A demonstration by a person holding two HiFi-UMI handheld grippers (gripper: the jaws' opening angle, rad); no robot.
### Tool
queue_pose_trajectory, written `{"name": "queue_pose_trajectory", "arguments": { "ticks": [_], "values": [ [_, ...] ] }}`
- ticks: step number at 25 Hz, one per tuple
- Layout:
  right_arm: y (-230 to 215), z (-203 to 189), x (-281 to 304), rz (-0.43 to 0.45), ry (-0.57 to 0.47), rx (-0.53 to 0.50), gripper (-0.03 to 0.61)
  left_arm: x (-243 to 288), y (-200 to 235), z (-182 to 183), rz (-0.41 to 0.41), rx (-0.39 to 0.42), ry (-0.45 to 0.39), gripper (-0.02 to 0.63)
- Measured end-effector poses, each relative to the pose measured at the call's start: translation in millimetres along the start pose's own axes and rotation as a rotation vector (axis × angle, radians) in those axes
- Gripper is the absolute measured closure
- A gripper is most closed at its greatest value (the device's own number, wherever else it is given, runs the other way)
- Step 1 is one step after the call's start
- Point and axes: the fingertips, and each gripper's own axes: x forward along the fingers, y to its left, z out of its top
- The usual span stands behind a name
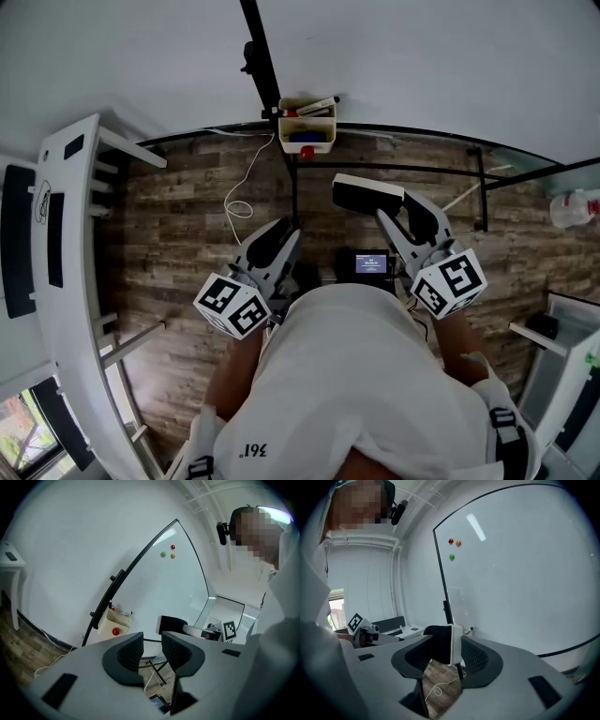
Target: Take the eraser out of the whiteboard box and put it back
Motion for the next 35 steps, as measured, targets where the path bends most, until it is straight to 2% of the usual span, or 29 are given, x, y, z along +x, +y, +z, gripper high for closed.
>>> {"name": "queue_pose_trajectory", "arguments": {
  "ticks": [6,19,24,35],
  "values": [
    [6,-9,-3,0.009,0.014,0.022,0.376,-2,-2,-2,-0.008,0.018,0.007,0.488],
    [4,-14,-3,-0.001,0.026,0.030,0.376,2,-2,-5,-0.006,-0.012,0.021,0.488],
    [4,-15,-2,-0.005,0.030,0.028,0.376,3,-3,-6,-0.031,-0.005,0.022,0.488],
    [4,-10,10,0.003,0.030,0.012,0.376,2,7,-1,-0.008,-0.019,0.019,0.488]
  ]
}}
